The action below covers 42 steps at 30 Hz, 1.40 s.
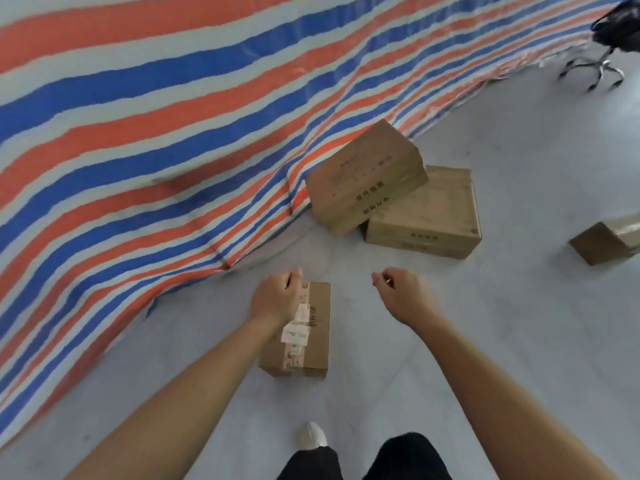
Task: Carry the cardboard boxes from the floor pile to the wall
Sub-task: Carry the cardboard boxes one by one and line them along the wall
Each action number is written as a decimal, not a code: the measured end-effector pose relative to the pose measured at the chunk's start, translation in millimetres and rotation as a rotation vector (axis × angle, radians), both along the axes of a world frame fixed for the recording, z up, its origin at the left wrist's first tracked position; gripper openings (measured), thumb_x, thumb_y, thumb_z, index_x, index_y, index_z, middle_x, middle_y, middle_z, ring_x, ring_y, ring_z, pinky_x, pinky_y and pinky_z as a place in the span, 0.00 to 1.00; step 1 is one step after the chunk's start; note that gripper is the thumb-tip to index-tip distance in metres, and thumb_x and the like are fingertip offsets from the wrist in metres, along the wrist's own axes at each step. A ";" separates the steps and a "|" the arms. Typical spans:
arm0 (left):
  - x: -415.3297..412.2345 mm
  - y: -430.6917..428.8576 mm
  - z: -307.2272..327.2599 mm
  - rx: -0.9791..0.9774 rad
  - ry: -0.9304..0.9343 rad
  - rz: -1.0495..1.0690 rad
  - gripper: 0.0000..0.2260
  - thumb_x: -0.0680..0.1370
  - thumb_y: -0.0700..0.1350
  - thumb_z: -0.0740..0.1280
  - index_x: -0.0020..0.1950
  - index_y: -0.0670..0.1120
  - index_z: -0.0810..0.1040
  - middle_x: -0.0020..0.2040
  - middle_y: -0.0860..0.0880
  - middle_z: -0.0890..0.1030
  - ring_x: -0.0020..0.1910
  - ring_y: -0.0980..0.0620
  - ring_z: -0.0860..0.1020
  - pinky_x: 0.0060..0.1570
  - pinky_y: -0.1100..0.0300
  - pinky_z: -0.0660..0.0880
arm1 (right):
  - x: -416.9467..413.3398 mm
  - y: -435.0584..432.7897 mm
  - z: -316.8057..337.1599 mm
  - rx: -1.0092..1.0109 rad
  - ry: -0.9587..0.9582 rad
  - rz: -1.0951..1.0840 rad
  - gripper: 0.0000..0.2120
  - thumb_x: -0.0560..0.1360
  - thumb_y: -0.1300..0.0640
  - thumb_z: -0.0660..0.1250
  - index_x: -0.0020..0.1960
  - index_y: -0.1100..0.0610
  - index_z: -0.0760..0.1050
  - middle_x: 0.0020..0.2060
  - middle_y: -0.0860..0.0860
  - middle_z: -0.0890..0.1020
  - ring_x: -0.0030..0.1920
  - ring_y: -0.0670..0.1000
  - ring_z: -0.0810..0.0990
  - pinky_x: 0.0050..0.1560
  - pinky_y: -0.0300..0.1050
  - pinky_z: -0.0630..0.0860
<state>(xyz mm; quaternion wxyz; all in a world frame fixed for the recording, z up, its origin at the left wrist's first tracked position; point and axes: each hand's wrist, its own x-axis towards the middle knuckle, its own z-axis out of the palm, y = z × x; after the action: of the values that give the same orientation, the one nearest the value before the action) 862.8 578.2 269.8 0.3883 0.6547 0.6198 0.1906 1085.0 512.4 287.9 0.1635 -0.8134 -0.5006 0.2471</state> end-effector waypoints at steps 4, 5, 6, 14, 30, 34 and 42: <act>-7.1 24.0 -35.0 -0.101 0.072 0.133 0.24 0.84 0.56 0.53 0.32 0.48 0.72 0.33 0.47 0.77 0.36 0.48 0.78 0.37 0.55 0.72 | -5.8 47.3 -37.6 -0.115 0.052 0.130 0.18 0.83 0.45 0.60 0.37 0.51 0.73 0.31 0.50 0.78 0.34 0.53 0.77 0.30 0.43 0.66; -6.3 32.3 -46.8 -0.132 0.100 0.155 0.24 0.84 0.56 0.53 0.32 0.48 0.71 0.33 0.46 0.77 0.36 0.47 0.78 0.36 0.56 0.71 | -5.6 63.7 -53.5 -0.144 0.071 0.160 0.18 0.82 0.45 0.60 0.36 0.49 0.72 0.31 0.49 0.77 0.35 0.53 0.77 0.30 0.43 0.66; -5.8 38.0 -56.5 -0.156 0.126 0.170 0.23 0.84 0.55 0.54 0.32 0.48 0.71 0.34 0.45 0.78 0.37 0.46 0.78 0.36 0.56 0.70 | -5.7 76.1 -67.0 -0.160 0.085 0.185 0.17 0.82 0.45 0.60 0.37 0.49 0.72 0.31 0.49 0.77 0.36 0.54 0.78 0.29 0.43 0.66; -26.6 64.9 -224.0 -0.387 0.223 0.461 0.10 0.81 0.50 0.61 0.44 0.46 0.74 0.45 0.46 0.79 0.50 0.41 0.78 0.45 0.54 0.71 | -27.5 148.9 -240.6 -0.372 0.137 0.372 0.16 0.82 0.46 0.60 0.52 0.57 0.81 0.46 0.54 0.84 0.45 0.57 0.82 0.43 0.50 0.79; -86.2 35.6 -581.2 -0.617 0.213 0.723 0.52 0.69 0.60 0.77 0.80 0.44 0.48 0.80 0.43 0.52 0.78 0.45 0.56 0.74 0.47 0.62 | -77.7 53.2 -594.0 -0.759 0.499 -0.060 0.66 0.66 0.43 0.81 0.81 0.56 0.35 0.81 0.54 0.51 0.80 0.54 0.54 0.76 0.52 0.58; -101.0 23.8 -600.3 -0.605 0.095 0.780 0.35 0.67 0.64 0.76 0.66 0.47 0.70 0.60 0.52 0.78 0.59 0.51 0.78 0.61 0.54 0.76 | -93.1 34.7 -618.9 -0.723 0.537 -0.100 0.49 0.62 0.44 0.83 0.75 0.56 0.61 0.67 0.51 0.71 0.66 0.51 0.73 0.65 0.48 0.73; -84.3 95.0 -501.3 -0.322 -0.035 0.832 0.13 0.78 0.55 0.68 0.53 0.47 0.75 0.44 0.57 0.78 0.48 0.51 0.78 0.48 0.58 0.74 | -84.4 108.5 -505.9 -0.241 0.514 -0.195 0.38 0.66 0.30 0.70 0.68 0.52 0.72 0.60 0.48 0.76 0.62 0.49 0.75 0.66 0.51 0.74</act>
<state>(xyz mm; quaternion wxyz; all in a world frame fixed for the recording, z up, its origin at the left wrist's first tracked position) 778.6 673.2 -231.6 0.3862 0.2776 0.8456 0.2425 1000.6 620.9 -218.0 0.2104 -0.7819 -0.3292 0.4858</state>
